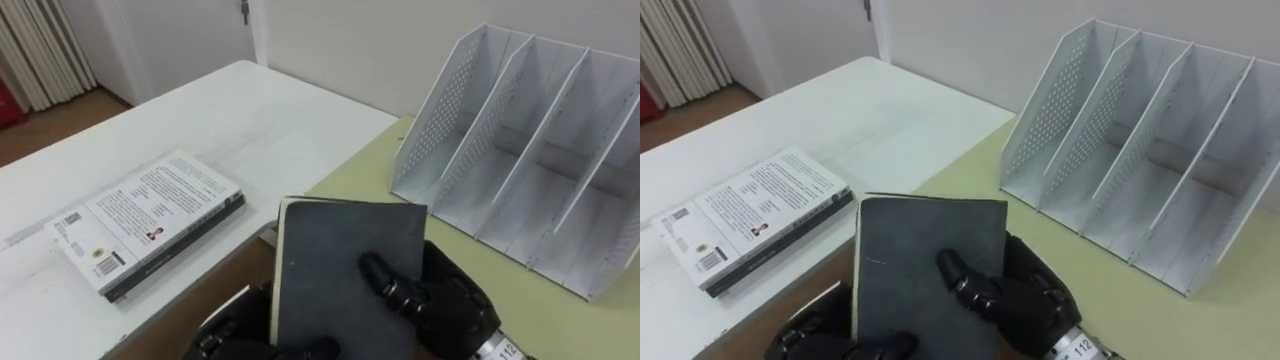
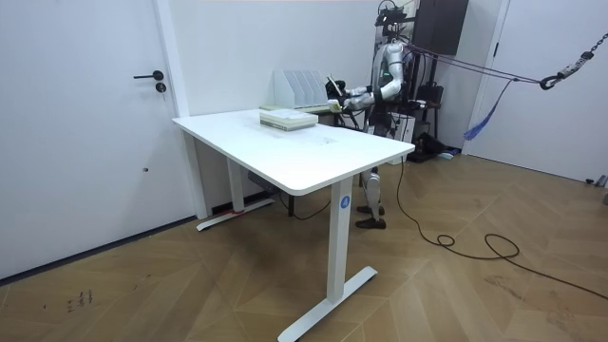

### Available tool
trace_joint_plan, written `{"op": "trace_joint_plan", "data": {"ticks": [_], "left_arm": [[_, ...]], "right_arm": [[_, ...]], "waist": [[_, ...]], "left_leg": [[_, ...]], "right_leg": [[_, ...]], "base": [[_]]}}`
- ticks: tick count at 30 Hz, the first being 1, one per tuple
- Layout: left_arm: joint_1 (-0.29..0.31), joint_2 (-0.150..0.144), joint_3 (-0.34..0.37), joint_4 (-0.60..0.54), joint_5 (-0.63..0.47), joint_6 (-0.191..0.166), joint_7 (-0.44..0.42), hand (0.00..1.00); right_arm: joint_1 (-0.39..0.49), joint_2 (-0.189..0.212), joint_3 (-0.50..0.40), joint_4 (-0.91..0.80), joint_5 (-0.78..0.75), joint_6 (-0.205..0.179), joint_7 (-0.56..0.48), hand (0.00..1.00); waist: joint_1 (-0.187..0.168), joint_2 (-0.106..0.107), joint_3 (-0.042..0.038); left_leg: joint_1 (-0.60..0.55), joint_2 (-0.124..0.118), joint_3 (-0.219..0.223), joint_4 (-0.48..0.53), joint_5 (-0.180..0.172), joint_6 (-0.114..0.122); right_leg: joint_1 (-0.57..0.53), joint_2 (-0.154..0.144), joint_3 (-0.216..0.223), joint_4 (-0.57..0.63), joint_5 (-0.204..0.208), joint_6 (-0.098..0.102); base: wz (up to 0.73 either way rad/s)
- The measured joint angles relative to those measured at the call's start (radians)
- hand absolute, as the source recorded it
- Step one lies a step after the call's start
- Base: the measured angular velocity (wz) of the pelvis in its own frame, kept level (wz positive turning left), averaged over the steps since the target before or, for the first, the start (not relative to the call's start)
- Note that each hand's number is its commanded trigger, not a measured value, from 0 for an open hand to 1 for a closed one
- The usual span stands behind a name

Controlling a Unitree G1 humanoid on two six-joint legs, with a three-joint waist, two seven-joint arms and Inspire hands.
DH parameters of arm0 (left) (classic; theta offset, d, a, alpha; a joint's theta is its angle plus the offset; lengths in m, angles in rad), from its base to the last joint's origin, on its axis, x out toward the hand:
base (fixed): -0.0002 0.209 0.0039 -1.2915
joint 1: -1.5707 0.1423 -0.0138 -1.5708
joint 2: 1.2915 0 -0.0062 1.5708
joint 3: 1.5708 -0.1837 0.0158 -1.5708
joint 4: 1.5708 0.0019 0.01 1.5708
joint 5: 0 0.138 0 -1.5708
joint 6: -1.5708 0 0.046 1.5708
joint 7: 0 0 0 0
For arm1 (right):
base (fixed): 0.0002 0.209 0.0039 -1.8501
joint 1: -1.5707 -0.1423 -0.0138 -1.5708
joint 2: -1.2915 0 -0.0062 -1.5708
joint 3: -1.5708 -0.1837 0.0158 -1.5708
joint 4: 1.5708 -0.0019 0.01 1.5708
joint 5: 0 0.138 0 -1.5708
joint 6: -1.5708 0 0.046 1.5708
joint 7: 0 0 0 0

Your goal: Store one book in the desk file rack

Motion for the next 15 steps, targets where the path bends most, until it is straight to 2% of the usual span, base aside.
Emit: {"op": "trace_joint_plan", "data": {"ticks": [4,8,13,15], "left_arm": [[0.000,-0.006,0.003,0.069,0.112,-0.001,0.043,0.00],[0.002,-0.015,-0.001,0.225,0.188,-0.006,0.095,0.00],[0.037,-0.051,-0.002,0.306,0.189,-0.013,0.144,0.00],[0.043,-0.054,0.002,0.349,0.199,-0.023,0.147,0.00]], "right_arm": [[-0.004,-0.007,-0.028,-0.043,-0.081,0.002,-0.054,1.00],[-0.034,-0.007,-0.066,-0.093,-0.153,0.001,-0.150,1.00],[-0.053,0.019,-0.145,-0.118,-0.265,-0.001,-0.288,1.00],[-0.066,0.030,-0.167,-0.137,-0.309,-0.001,-0.344,1.00]], "waist": [[-0.003,-0.001,-0.0008],[-0.020,-0.003,-0.0014],[-0.027,-0.007,-0.0036],[-0.029,-0.008,-0.0045]], "left_leg": [[0.003,0.000,0.003,0.000,0.000,0.000],[0.016,-0.001,0.003,-0.010,0.000,0.000],[0.016,-0.004,0.007,-0.010,0.000,0.000],[0.014,-0.003,0.006,-0.011,0.000,0.000]], "right_leg": [[0.003,0.001,0.001,-0.002,0.000,0.000],[0.006,0.001,0.005,-0.004,-0.001,0.001],[0.005,0.001,0.009,-0.004,-0.001,0.001],[0.005,-0.001,0.008,-0.002,-0.002,0.002]], "base": [[0.00],[-0.01],[-0.01],[0.00]]}}
